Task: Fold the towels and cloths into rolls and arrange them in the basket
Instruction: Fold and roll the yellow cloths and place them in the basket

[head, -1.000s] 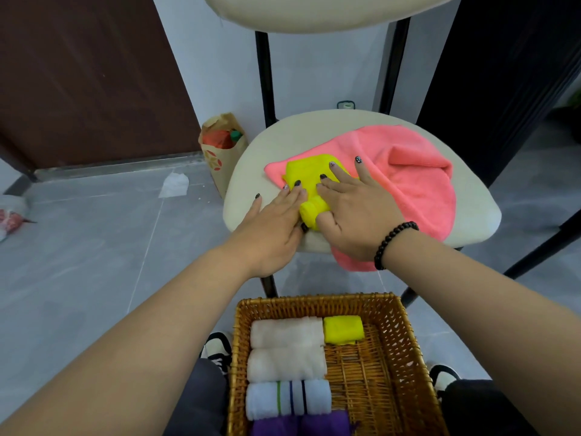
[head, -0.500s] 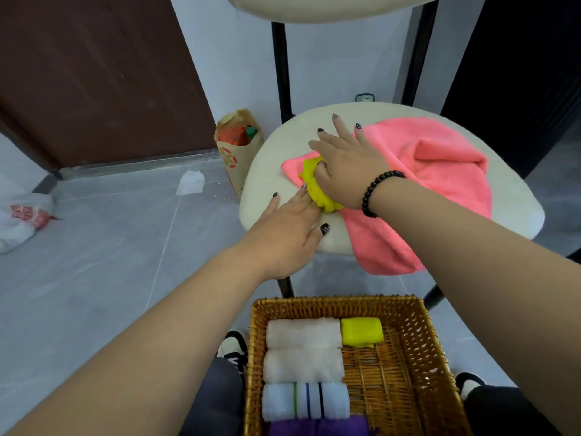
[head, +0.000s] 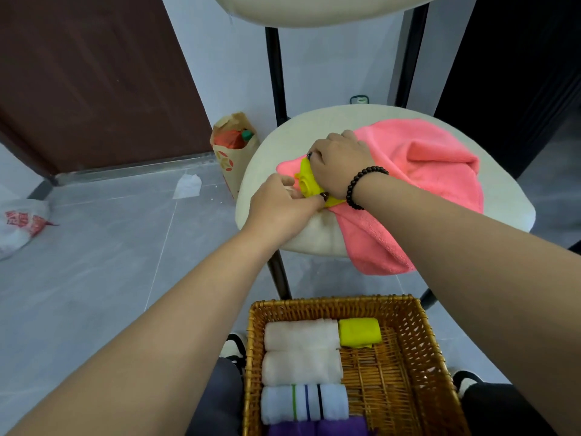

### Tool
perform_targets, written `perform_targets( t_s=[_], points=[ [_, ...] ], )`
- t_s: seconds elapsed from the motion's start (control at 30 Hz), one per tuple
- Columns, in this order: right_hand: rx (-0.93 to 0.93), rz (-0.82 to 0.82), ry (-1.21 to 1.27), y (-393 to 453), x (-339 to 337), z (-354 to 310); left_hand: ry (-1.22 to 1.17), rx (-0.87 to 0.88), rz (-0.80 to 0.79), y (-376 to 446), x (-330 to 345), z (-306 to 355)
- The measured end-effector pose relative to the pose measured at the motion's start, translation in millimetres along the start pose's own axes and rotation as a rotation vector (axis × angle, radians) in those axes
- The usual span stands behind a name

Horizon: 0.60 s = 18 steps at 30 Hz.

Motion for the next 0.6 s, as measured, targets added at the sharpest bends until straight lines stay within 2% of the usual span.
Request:
perform_targets(
  t_s=[0.1, 0.17, 0.33, 0.47, 0.6],
  points=[
    [0.002, -0.002, 0.035, 1, -4, 0, -0.074, -0.059, -0.044, 7, 3, -2],
    [0.004, 0.006, 0.164, 1, -7, 5, -0.143, -0.071, -0.069, 8, 6, -1],
    [-0.029, 0.219, 0.527, -19, -33, 19, -0.396, -0.164, -0.058, 7, 12, 4],
    [-0.003, 0.354, 0.658, -43, -51, 28, -0.486, -0.016, -0.065, -1, 19, 27],
    [0.114, 0.451, 0.888, -70, -65, 45, -0.643, 0.166, -0.063, -15, 17, 49]
  ],
)
Point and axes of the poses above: each hand's wrist, its own y-axis towards the middle knuckle, its own x-axis out of the palm, z = x × y, the point moved 7 cm from there along y, towards the middle knuckle, and after that the axes turned 9 degrees about y, right-handed, at the moved point
